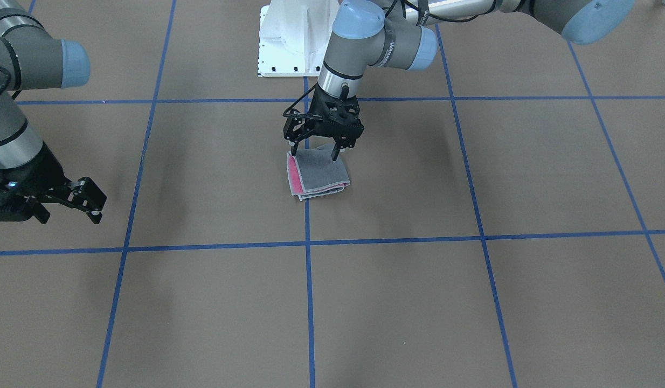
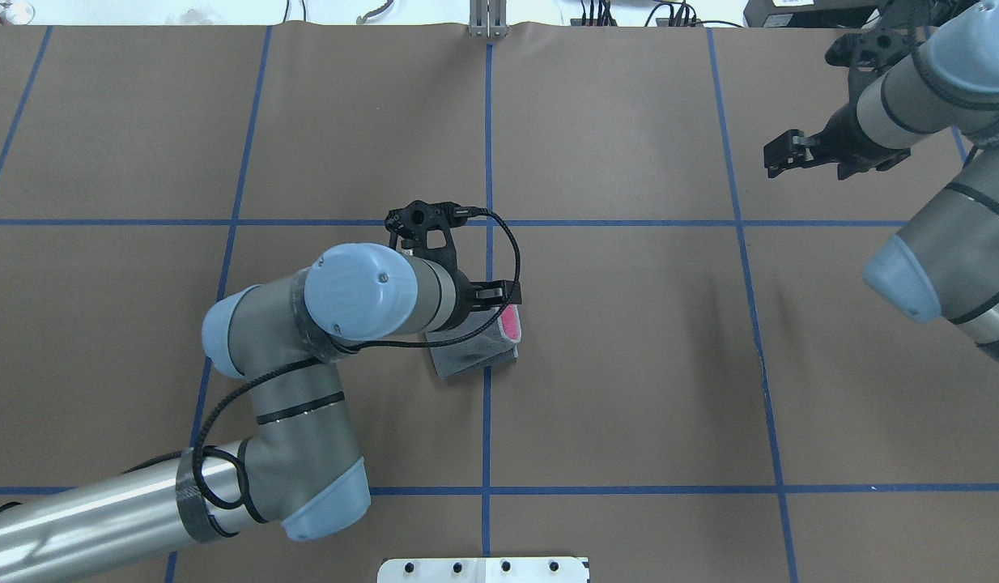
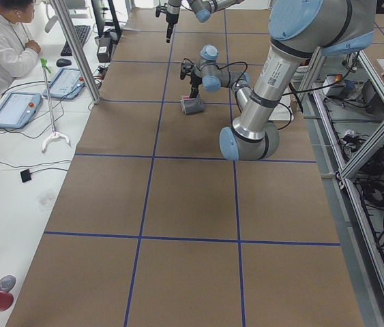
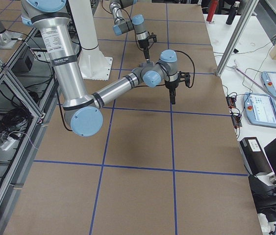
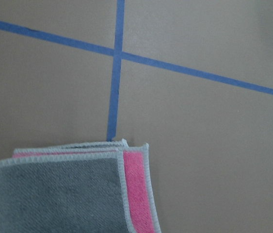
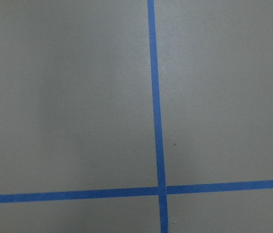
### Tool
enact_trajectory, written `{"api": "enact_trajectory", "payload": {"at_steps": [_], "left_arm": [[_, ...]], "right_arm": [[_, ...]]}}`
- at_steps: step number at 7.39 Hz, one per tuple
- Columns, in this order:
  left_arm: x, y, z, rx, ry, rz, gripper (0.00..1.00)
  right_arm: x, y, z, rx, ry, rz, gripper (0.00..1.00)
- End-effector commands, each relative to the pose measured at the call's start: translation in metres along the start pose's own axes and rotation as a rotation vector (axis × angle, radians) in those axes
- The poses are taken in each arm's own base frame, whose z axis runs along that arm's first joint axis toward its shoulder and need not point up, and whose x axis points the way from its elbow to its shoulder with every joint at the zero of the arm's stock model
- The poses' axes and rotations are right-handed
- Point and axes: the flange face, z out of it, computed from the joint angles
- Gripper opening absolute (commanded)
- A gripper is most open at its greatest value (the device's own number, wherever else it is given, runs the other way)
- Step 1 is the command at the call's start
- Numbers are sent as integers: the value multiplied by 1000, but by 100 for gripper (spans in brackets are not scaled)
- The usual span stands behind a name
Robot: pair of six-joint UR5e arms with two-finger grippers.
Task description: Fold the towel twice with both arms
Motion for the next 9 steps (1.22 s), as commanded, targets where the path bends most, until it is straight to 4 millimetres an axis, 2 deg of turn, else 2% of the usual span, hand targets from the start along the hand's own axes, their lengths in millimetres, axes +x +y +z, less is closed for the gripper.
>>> {"api": "enact_trajectory", "payload": {"at_steps": [1, 2, 3, 4, 6, 7, 9], "left_arm": [[-75, -44, -55, -62, -124, 143, 100], [-122, -58, -92, -85, -171, 219, 100], [-174, -75, -121, -117, -199, 256, 100], [-230, -96, -144, -153, -211, 309, 100], [-352, -139, -197, -195, -248, 413, 100], [-411, -152, -224, -214, -249, 439, 100], [-536, -166, -261, -259, -234, 450, 100]], "right_arm": [[112, -5, -16, -34, 39, -102, 100], [173, 2, -29, -52, 35, -155, 100], [229, 18, -37, -72, 33, -197, 100], [276, 33, -46, -75, 52, -216, 100], [337, 71, -50, -117, 9, -165, 100], [361, 99, -42, -148, 21, -142, 100], [393, 129, -21, -210, 35, -80, 100]]}}
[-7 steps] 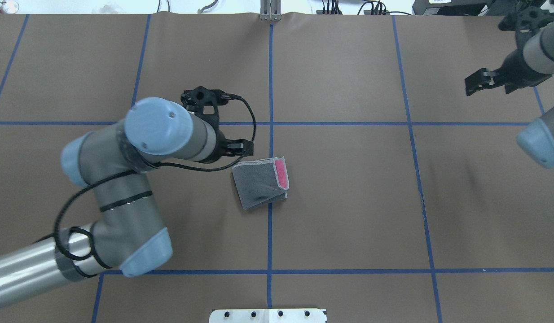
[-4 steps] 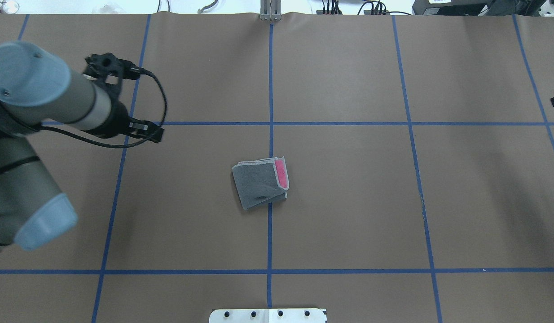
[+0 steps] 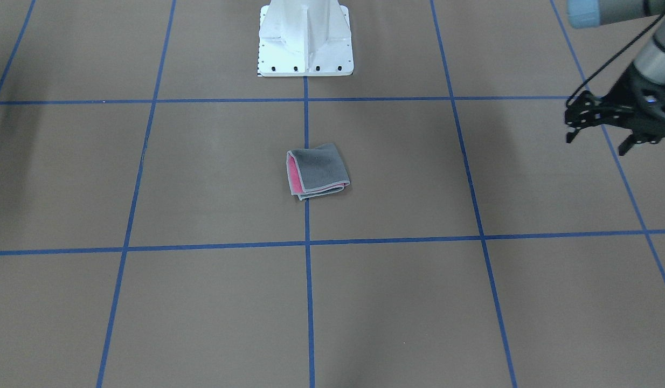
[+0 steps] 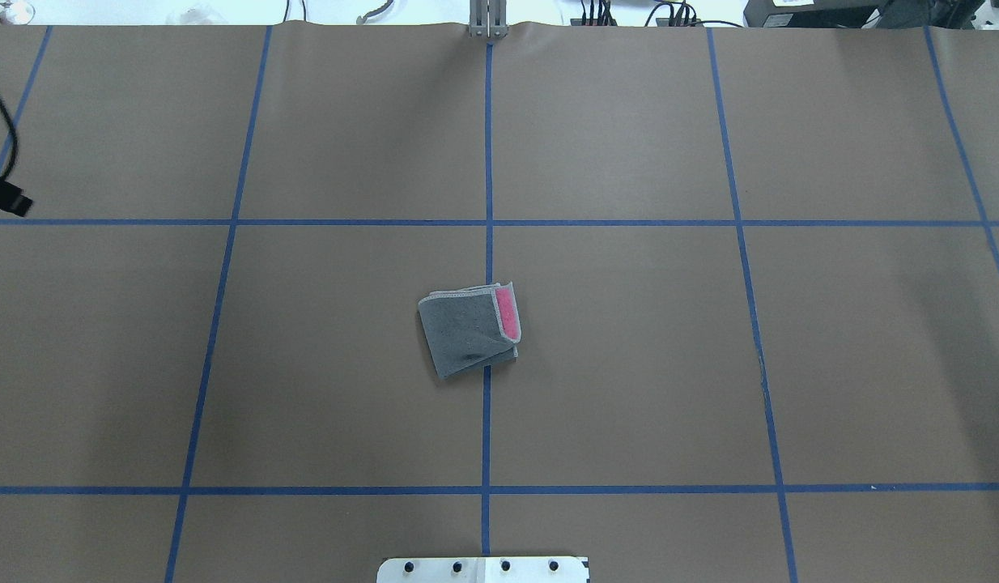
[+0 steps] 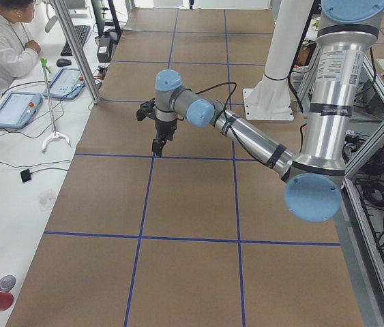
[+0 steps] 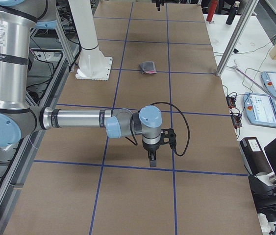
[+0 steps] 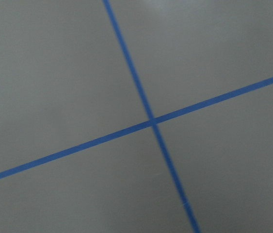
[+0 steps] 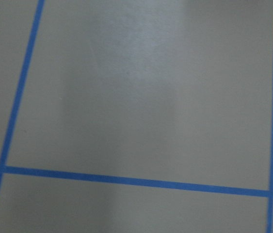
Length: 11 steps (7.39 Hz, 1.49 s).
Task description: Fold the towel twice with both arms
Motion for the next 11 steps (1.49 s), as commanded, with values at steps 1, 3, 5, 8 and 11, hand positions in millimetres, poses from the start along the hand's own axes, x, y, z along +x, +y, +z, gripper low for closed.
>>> {"api": "enact_trajectory", "payload": {"at_steps": [1, 3, 5, 8, 11], "left_arm": [[-136, 61, 8, -51, -2, -11, 100], [-203, 96, 39, -122, -7, -148, 100], [-218, 104, 20, -76, -6, -177, 100], [-200, 135, 24, -63, 125, -212, 100], [-200, 153, 30, -78, 129, -224, 100]], "right_arm": [[31, 27, 22, -48, 1, 62, 100], [35, 25, 13, -28, -10, 79, 100], [25, 12, -4, -4, -13, 67, 100], [5, -13, -30, -21, -12, 85, 100], [6, -11, -28, -22, -17, 86, 100]]}}
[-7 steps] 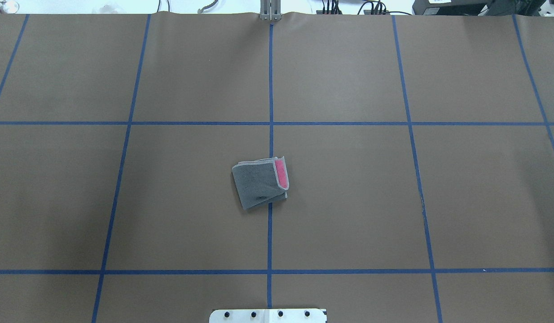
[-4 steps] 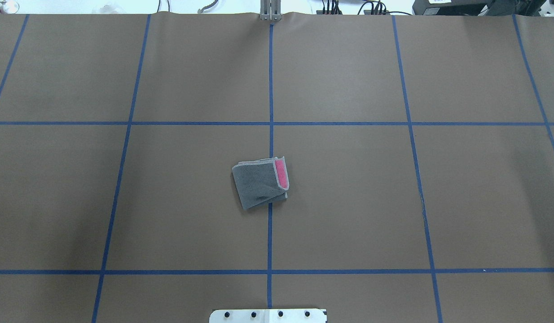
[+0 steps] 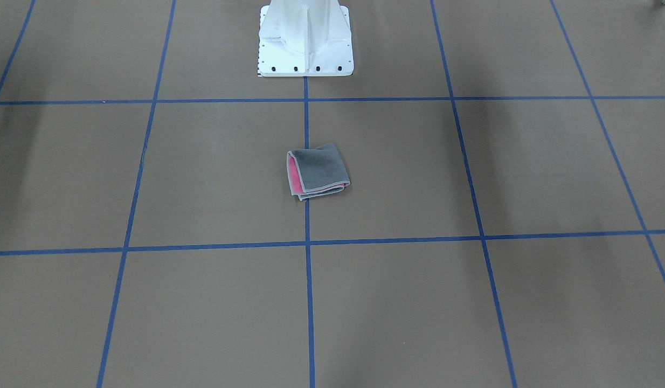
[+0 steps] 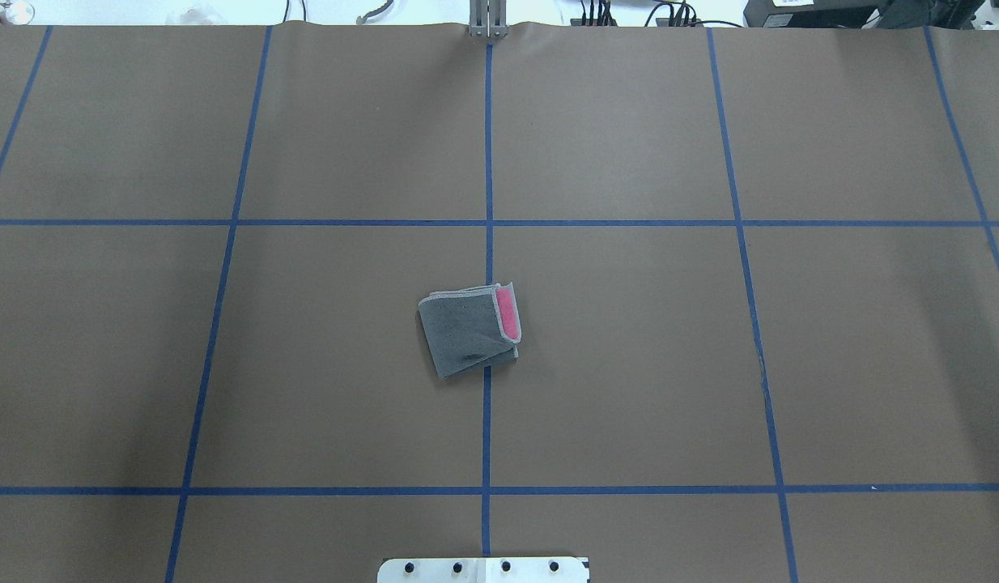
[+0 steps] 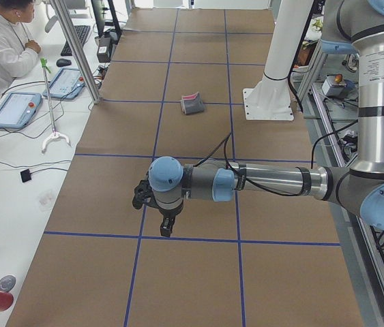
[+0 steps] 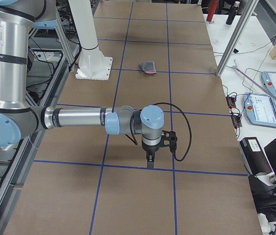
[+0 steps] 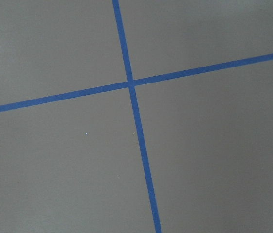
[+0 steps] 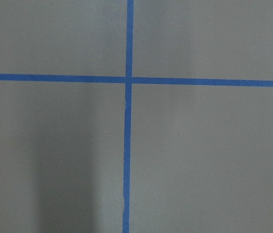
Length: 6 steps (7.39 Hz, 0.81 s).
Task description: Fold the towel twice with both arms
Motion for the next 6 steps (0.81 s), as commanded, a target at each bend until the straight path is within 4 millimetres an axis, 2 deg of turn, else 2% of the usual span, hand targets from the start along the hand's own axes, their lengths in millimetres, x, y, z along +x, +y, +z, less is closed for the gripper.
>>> {"api": "enact_trajectory", "payload": {"at_steps": [1, 3, 4, 6], "left_arm": [[2, 12, -1, -1, -4, 3, 100], [9, 15, -8, 12, -7, 11, 100], [6, 23, -10, 15, -8, -2, 100], [3, 28, -11, 19, -10, -9, 100]], "right_arm": [[2, 1, 2, -5, 1, 4, 100], [3, 1, 3, -6, 3, 6, 100], [3, 1, 3, -6, 3, 6, 100], [3, 2, 3, -7, 3, 7, 100]]}}
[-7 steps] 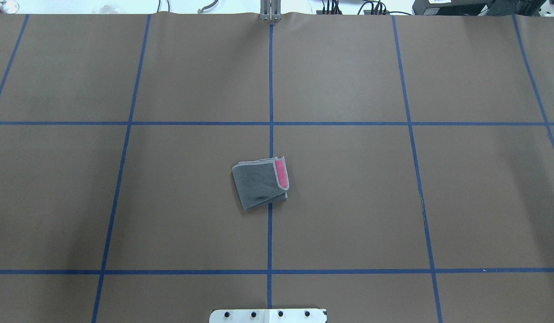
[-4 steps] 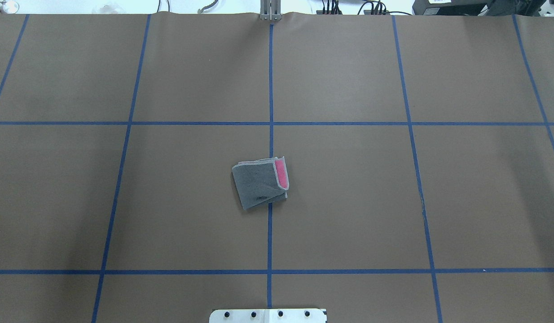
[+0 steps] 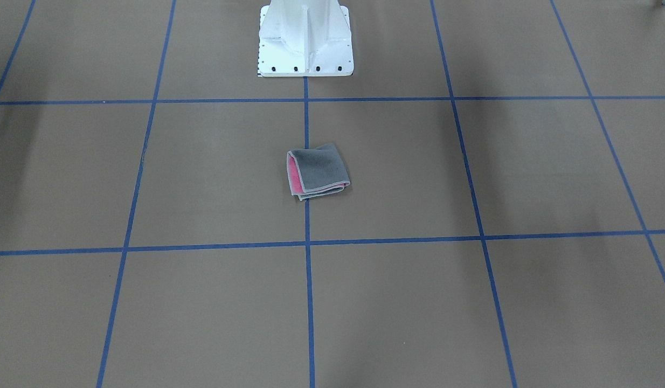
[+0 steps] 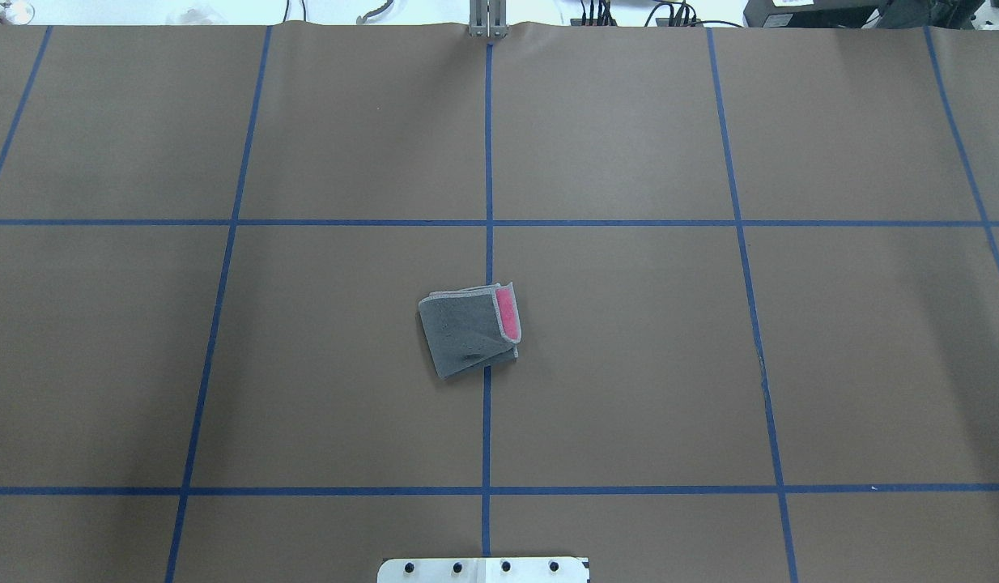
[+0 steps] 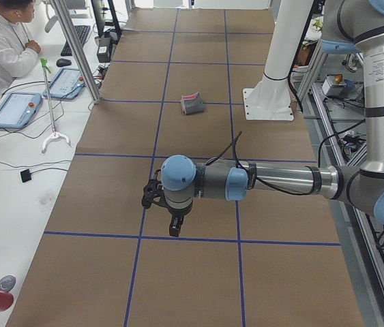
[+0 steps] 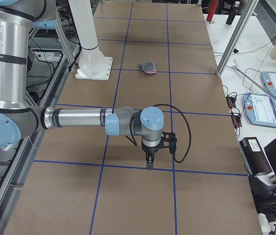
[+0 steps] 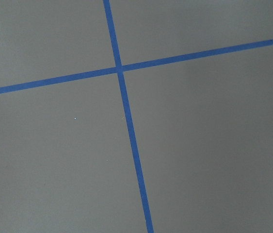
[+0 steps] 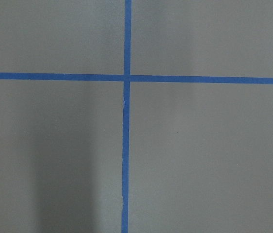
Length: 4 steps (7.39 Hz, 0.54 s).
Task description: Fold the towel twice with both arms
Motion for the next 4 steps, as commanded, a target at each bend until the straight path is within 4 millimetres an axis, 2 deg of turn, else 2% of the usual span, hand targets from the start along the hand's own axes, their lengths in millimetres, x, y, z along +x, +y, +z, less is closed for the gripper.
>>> {"api": "enact_trajectory", "payload": {"at_steps": [1, 4], "left_arm": [[-2, 5, 0, -1, -1, -7, 100], [-5, 7, -2, 5, -3, -14, 100]], "right_arm": [[0, 0, 0, 0, 0, 1, 100], [1, 1, 1, -2, 0, 2, 100]]}}
